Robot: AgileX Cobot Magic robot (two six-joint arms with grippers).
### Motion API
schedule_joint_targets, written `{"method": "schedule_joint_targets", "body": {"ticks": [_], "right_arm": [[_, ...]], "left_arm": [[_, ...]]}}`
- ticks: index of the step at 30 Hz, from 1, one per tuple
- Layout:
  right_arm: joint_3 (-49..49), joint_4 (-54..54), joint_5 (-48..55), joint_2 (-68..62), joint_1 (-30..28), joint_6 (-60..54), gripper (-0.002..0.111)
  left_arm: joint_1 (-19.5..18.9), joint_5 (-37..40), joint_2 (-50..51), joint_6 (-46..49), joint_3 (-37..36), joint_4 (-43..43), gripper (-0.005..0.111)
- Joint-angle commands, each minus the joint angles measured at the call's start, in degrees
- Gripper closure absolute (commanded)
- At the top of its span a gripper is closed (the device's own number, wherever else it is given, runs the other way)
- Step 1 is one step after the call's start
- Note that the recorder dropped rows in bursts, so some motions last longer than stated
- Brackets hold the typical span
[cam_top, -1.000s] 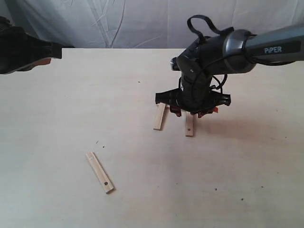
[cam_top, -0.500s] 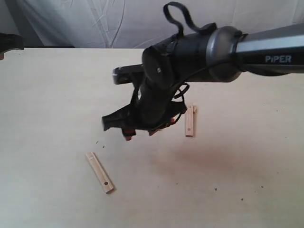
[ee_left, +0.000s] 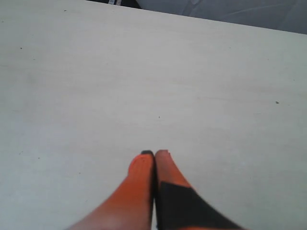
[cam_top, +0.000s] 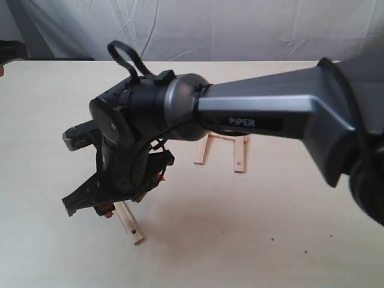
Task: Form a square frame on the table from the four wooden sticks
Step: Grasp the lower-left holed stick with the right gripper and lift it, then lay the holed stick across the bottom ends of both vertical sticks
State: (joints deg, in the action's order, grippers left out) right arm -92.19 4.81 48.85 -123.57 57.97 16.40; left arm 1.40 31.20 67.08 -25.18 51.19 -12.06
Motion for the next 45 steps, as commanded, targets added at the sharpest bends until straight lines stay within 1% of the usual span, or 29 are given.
{"method": "schedule_joint_targets", "body": {"ticks": [1, 4, 10, 12, 13, 14, 17, 18, 21, 25, 30, 35, 36, 39, 40, 41, 42, 45], "right_arm": [[-1.7, -1.0, 0.5, -3.1, 0.7, -0.3, 0.054], [-1.8, -2.8, 0.4, -4.6, 1.0, -0.3, 0.055], [-1.8, -4.5, 0.7, -5.9, 1.6, -0.2, 0.060], [-1.8, -4.4, 0.7, -5.9, 1.8, -0.2, 0.064], [-1.8, -4.4, 0.8, -5.9, 2.1, -0.3, 0.068], [-1.8, -4.4, 1.1, -5.9, 2.1, -0.8, 0.076], [-1.8, -4.3, 3.5, -5.9, 2.1, -3.8, 0.106], [-1.8, -4.3, 4.5, -5.7, 2.1, -3.8, 0.108], [-1.8, -5.2, 7.1, -3.8, 1.4, -4.0, 0.109], [-1.8, -5.2, 8.9, 0.7, -1.9, -4.5, 0.109], [-1.8, -5.7, 10.0, 6.0, -7.3, -14.1, 0.109], [-0.8, -6.8, 16.2, 8.0, -12.9, -21.2, 0.109], [1.3, -6.7, 15.8, 8.8, -15.5, -24.1, 0.109], [5.5, -6.7, 12.0, 9.7, -19.6, -30.1, 0.109], [7.0, -6.7, 9.2, 9.8, -20.6, -34.5, 0.109], [7.5, -6.7, 8.3, 9.8, -20.6, -36.5, 0.109], [8.5, -6.7, 5.0, 9.8, -20.6, -40.5, 0.109], [10.1, -6.8, -0.5, 9.4, -20.6, -42.9, 0.109]], "left_arm": [[-0.1, 0.1, -0.4, -0.3, -0.3, 0.9, 0.107], [-0.1, 0.1, -0.4, -0.3, -0.3, 0.9, 0.107], [-0.1, -0.4, -0.4, -0.3, -0.3, 1.6, 0.107], [-0.1, -0.4, -0.4, -0.3, -0.3, 1.6, 0.107], [-0.1, -0.4, -0.4, -0.3, -0.3, 1.6, 0.107], [-0.1, -0.4, -0.4, -0.3, -0.3, 1.6, 0.107], [-0.1, -0.3, -0.4, -0.3, -0.3, 1.6, 0.107], [-0.1, -0.2, -0.4, -0.3, -0.3, 1.6, 0.107], [-0.1, -0.1, -0.4, -0.3, -0.6, 1.6, 0.107], [-0.1, -2.6, -0.4, -0.3, -2.5, 1.6, 0.107], [-0.1, -5.1, -0.4, -0.1, -4.2, 3.3, 0.107], [0.1, -5.3, -0.4, 0.9, -4.3, 4.2, 0.107], [1.3, -5.6, -0.4, 3.5, -4.3, 4.2, 0.107], [4.6, -6.1, -0.4, 6.8, -4.3, 4.6, 0.107], [5.6, -6.5, -0.4, 8.1, -4.3, 4.9, 0.107], [6.2, -6.9, -0.4, 8.9, -4.3, 5.0, 0.107], [6.8, -7.2, -0.4, 10.2, -4.3, 5.1, 0.107], [6.7, -7.7, -0.4, 10.7, -4.3, 5.2, 0.107]]}}
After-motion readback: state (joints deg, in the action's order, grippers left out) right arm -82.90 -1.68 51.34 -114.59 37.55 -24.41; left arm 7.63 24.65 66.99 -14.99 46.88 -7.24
